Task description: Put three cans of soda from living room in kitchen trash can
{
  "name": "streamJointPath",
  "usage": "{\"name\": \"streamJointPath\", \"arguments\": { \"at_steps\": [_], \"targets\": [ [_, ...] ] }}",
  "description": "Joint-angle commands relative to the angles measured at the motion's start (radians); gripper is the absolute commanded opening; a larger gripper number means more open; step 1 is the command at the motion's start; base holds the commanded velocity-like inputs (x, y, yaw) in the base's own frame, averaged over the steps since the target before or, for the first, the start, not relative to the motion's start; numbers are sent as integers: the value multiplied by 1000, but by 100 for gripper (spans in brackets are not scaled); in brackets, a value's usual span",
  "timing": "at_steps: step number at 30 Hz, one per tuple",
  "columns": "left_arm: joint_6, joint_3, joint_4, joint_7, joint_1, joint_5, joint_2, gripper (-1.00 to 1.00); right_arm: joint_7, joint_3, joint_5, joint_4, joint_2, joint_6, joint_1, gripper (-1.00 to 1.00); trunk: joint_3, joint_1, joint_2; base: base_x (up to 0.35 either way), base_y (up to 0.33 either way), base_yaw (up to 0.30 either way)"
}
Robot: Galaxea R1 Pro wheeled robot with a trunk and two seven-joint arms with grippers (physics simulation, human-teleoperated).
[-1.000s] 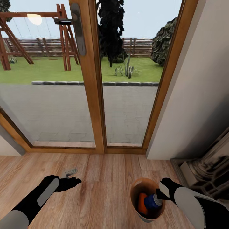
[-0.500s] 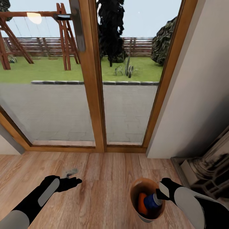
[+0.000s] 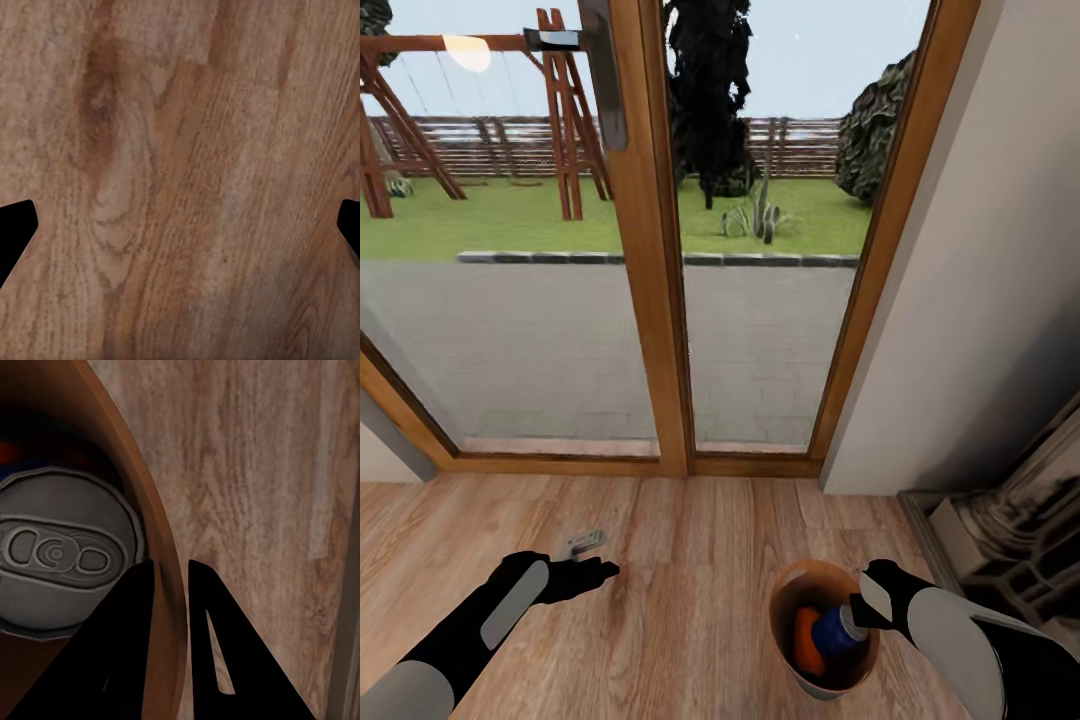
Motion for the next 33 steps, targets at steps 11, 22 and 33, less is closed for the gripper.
{"name": "streamJointPath", "arguments": {
  "at_steps": [11, 22, 33],
  "targets": [
    [0, 0, 0, 0, 0, 0, -4, 100, 3, -4, -4, 0, 1, -1, 0, -100, -12, 15, -28, 0, 0, 0],
    [0, 0, 0, 0, 0, 0, -5, 100, 3, 13, -6, 0, 1, -1, 0, -100, -41, 50, -91, 0, 0, 0],
    [0, 1, 0, 0, 0, 0, -5, 100, 3, 15, -6, 0, 2, -2, 0, -100, -44, 54, -98, 0, 0, 0]
  ]
}}
